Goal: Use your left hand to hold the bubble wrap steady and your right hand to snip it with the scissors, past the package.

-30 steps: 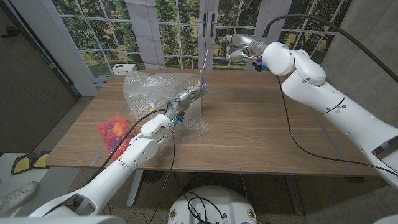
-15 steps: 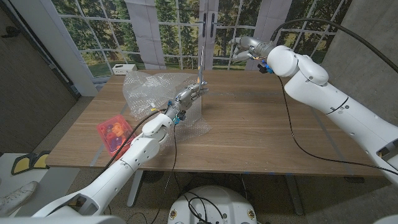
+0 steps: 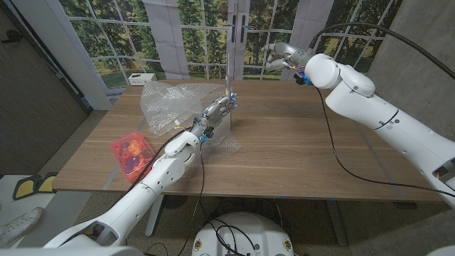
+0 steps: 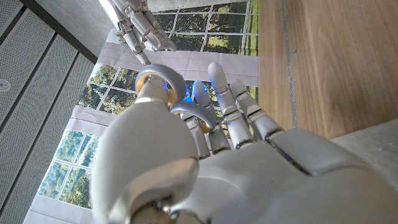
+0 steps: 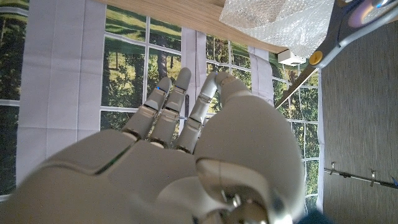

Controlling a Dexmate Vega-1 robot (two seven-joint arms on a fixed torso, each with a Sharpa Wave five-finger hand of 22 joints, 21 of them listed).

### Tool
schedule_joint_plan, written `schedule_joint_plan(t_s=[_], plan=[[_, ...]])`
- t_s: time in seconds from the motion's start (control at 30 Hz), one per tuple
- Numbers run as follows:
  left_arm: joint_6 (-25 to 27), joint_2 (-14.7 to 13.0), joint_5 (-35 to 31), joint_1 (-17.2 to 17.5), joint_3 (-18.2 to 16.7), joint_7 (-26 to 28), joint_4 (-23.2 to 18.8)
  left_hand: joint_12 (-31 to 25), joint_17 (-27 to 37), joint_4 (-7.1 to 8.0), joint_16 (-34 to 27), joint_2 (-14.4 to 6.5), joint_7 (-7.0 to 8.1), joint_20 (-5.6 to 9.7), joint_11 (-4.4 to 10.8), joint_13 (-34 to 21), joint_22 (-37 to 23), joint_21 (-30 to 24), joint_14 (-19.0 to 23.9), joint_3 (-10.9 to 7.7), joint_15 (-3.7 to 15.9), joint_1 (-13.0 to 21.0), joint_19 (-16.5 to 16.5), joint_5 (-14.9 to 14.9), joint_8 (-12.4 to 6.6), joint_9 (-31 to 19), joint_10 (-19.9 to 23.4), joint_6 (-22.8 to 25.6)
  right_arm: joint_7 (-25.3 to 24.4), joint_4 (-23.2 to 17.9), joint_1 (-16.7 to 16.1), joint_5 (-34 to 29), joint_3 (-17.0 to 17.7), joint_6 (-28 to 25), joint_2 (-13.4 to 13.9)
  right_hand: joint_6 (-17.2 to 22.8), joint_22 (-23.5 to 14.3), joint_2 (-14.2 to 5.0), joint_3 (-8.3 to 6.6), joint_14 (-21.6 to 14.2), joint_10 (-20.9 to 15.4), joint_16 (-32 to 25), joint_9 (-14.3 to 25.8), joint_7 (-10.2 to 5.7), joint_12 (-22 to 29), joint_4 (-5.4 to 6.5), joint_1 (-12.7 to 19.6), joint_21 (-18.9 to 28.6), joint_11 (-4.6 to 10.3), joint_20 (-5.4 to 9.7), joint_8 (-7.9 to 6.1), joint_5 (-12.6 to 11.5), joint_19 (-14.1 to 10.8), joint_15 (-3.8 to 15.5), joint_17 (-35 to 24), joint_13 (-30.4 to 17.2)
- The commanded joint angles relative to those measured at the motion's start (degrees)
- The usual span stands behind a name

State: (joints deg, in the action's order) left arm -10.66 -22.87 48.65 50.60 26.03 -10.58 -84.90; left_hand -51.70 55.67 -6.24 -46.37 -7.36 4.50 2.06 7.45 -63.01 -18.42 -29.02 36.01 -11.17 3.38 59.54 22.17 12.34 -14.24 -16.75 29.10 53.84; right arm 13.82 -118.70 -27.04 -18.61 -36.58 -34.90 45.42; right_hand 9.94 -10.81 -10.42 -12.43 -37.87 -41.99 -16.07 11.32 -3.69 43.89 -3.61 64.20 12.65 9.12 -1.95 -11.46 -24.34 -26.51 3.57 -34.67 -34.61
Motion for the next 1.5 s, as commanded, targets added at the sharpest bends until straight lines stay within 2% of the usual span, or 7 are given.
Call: schedule_joint_plan(t_s=[0.03, 0.37, 0.5, 0.73, 0.87, 1.23, 1.5], plan=[[0.75, 1.39, 2.63, -0.62, -0.07, -2.69, 1.93, -4.36, 7.05, 0.14, -4.76, -2.73, 0.01, -0.15, 4.53, -5.70, -0.70, -1.33, -1.96, 0.74, 8.27, 3.83, -0.40, 0.51, 0.54, -0.23, 3.78, 0.92, -1.22, 0.36, 1.31, 1.21, -1.62, 0.32, 0.66, 0.65, -0.14, -0.03, -0.18, 0.00, -0.66, 0.26, 0.15, 0.08, 0.26, 0.48, -0.75, 0.30, 0.01, 0.02, -0.18, 0.37, 0.12, 9.01, -0.35, -0.07], [1.63, 1.93, 2.95, -0.92, 0.02, -2.41, 2.03, -11.05, 13.82, 0.72, -12.25, -2.93, -0.10, -1.29, 4.65, -8.18, -1.72, -3.56, -4.06, 1.73, 7.89, 4.02, -0.14, 0.41, 1.06, -0.25, 3.71, 1.24, -1.94, 0.93, 1.64, 1.83, -1.94, 1.04, 0.48, 0.83, -0.14, -0.07, -0.34, -0.31, -1.01, 0.30, 0.15, -0.03, 0.37, 0.80, -1.37, 0.34, -0.06, -0.04, -0.08, 0.72, 0.12, 9.04, -0.54, 0.25], [1.64, 2.03, 2.70, -0.98, 0.03, -1.99, 2.01, -14.48, 12.01, 0.20, -13.65, -3.24, -1.92, -0.97, 4.63, -8.12, -2.53, -5.67, -3.09, 1.22, 8.73, 5.33, 1.89, 0.12, 0.64, -0.92, 3.78, 1.97, -2.02, 1.12, 1.73, 2.07, -1.99, 1.16, 0.49, 0.84, -0.13, -0.05, -0.34, -0.31, -1.06, 0.44, 0.15, 0.02, 0.44, 1.10, -1.84, 0.36, -0.09, -0.11, -0.02, 0.89, 0.10, 8.85, -0.51, 0.28], [1.53, 2.23, 2.64, -1.31, 0.13, -2.68, 2.66, -16.07, 10.16, 0.04, -13.82, -3.45, -2.64, -0.84, 4.62, -7.44, -3.05, -6.73, -2.37, 0.61, 8.85, 6.17, 1.90, -0.12, 0.22, -2.01, 3.22, 1.99, -2.18, 1.33, 1.88, 2.24, -2.15, 1.20, 0.53, 0.89, -0.13, -0.01, -0.40, -0.25, -1.08, 0.63, 0.15, 0.03, 0.49, 1.29, -2.20, 0.37, -0.08, -0.14, 0.03, 1.07, 0.09, 8.97, -0.49, 0.36], [1.99, 2.56, 2.84, -1.51, 0.19, -2.43, 3.09, -16.13, 9.21, -0.25, -13.78, -3.57, -3.89, -1.01, 4.69, -6.55, -3.34, -7.35, -2.43, -0.02, 8.93, 7.02, 1.68, -0.43, -0.26, -2.79, 2.54, 2.53, -2.14, 1.49, 2.01, 2.43, -2.20, 1.32, 0.52, 0.90, -0.13, 0.03, -0.43, -0.27, -1.13, 0.68, 0.15, 0.00, 0.50, 1.35, -2.38, 0.38, -0.05, -0.13, 0.06, 1.20, 0.11, 9.03, -0.54, 0.47], [6.34, 0.93, 0.95, -1.54, 1.00, 3.17, -0.31, -16.95, 7.94, -1.91, -15.92, -0.69, -3.22, -0.60, 4.66, -5.04, -3.89, -10.34, -0.17, 1.04, 8.97, 8.63, 4.15, -1.58, -2.40, -5.86, 3.35, 4.78, -2.08, 1.51, 2.25, 2.55, -2.34, 1.39, 0.57, 1.04, -0.12, 0.09, -0.54, -0.27, -1.32, 0.82, 0.15, -0.07, 0.61, 1.50, -2.84, 0.37, -0.13, -0.17, 0.11, 1.53, 0.16, 9.03, -0.68, 0.69], [7.45, 0.53, 0.06, -1.37, 1.25, 5.69, -1.41, -17.24, 6.05, -0.42, -16.78, 1.88, -3.43, -0.03, 4.64, -4.06, -3.79, -11.75, 0.74, 4.32, 8.66, 5.27, 4.75, -1.51, -3.77, -8.81, 4.07, 4.86, -2.67, 1.19, 2.04, 2.44, -2.17, 1.48, 0.62, 1.28, -0.11, 0.10, -0.65, -0.37, -1.79, 0.92, 0.15, -0.15, 0.87, 1.65, -3.25, 0.38, -0.14, -0.19, 0.11, 1.86, 0.17, 9.11, -0.80, 0.83]])
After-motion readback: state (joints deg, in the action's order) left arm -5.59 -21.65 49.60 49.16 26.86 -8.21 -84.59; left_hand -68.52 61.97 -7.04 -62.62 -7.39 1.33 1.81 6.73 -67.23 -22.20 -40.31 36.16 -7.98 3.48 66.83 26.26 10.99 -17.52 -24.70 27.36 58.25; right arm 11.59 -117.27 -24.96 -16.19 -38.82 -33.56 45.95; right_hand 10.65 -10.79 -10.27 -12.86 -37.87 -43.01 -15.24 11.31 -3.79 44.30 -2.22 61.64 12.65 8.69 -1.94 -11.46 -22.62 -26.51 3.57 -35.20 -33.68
